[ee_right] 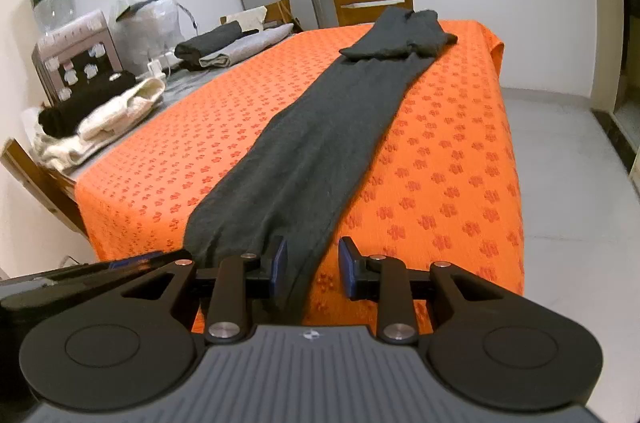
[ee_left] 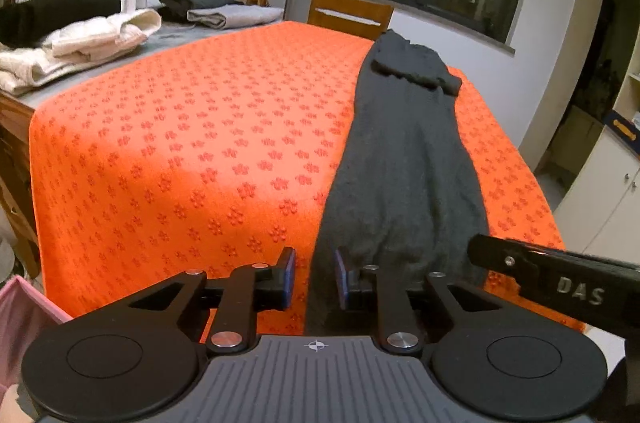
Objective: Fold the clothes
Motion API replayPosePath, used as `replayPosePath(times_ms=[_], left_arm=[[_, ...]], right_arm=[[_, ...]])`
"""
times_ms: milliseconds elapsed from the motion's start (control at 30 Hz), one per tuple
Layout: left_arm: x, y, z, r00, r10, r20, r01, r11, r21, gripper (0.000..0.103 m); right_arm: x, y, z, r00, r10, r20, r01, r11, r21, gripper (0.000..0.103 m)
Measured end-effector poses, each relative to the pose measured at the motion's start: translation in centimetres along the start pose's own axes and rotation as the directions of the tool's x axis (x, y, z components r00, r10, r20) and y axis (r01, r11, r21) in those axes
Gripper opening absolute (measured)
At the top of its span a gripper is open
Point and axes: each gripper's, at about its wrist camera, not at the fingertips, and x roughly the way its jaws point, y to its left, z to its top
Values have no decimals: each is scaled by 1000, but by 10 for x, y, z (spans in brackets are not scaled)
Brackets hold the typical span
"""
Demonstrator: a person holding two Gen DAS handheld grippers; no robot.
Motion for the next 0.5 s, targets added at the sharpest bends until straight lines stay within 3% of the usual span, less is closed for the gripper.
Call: replayPosePath(times_ms=[67,267,433,500], left_arm=[[3,1,0,1000,-2,-1,2,1000,-14,23],[3,4,1,1000,-11,-7,11,1000,-19,24],[3,6,2,1000,-16,-12,16,1000,-25,24],[4,7,2,1000,-21,-13,21,999,-28,25]], right_arm=[[4,10,0,1000,-30,-2,29,997,-72,39],[3,32,-8,994,-111,25,114,959,-259,39],[-10,23,-13,985,-169,30,171,955,-241,35],[-15,18,-15,982,-187,16,186,955,-230,29]])
